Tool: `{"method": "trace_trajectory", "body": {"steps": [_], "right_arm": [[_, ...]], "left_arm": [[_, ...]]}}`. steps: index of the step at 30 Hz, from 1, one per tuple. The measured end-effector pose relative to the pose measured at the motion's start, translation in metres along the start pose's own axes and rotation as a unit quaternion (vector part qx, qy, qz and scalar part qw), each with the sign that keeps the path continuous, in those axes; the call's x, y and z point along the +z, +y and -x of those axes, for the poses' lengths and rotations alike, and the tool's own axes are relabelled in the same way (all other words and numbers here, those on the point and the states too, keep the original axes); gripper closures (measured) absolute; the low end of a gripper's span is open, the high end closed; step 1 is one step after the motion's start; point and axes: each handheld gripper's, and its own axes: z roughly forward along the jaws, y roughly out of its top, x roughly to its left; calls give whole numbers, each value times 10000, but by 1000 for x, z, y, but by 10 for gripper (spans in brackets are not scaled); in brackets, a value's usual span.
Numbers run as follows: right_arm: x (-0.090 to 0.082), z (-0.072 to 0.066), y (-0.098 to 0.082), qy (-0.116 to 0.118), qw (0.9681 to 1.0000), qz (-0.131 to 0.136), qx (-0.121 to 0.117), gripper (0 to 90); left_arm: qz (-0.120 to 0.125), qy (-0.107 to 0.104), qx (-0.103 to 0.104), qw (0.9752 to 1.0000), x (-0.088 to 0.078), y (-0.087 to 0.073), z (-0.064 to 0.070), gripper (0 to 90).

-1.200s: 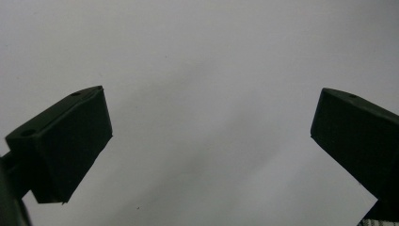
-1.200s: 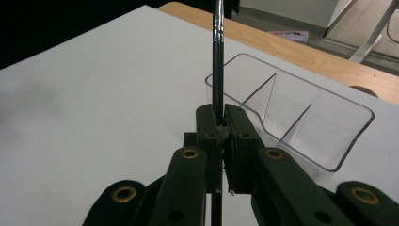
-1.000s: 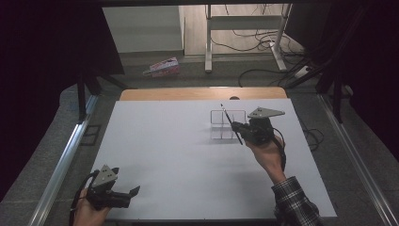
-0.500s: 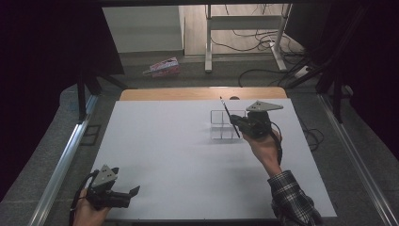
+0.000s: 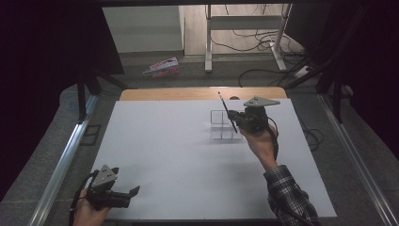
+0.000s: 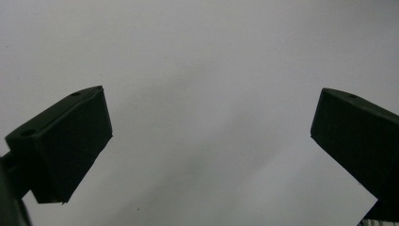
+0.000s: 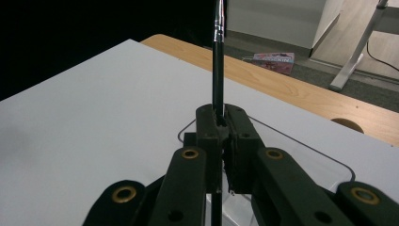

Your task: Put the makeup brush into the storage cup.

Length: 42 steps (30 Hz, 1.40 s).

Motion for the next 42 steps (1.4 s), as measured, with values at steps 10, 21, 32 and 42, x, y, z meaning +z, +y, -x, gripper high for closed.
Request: {"method": "trace_trajectory", "body": {"steps": [10,21,32,42], "right_arm": [[11,0,3,19,10000,17,-1,850],[26,-4,10,22,10000,56,-34,850],[39,-4,15,44,10000,60,-21,850],[50,-5,20,35,9999,114,2,850]], "left_arm": [[-2,-4,8,10000,0,0,0,0],[-6,-18,22,10000,1,0,1,0],[8,-15,18,10000,0,0,0,0],[18,-24,17,10000,0,0,0,0]]}}
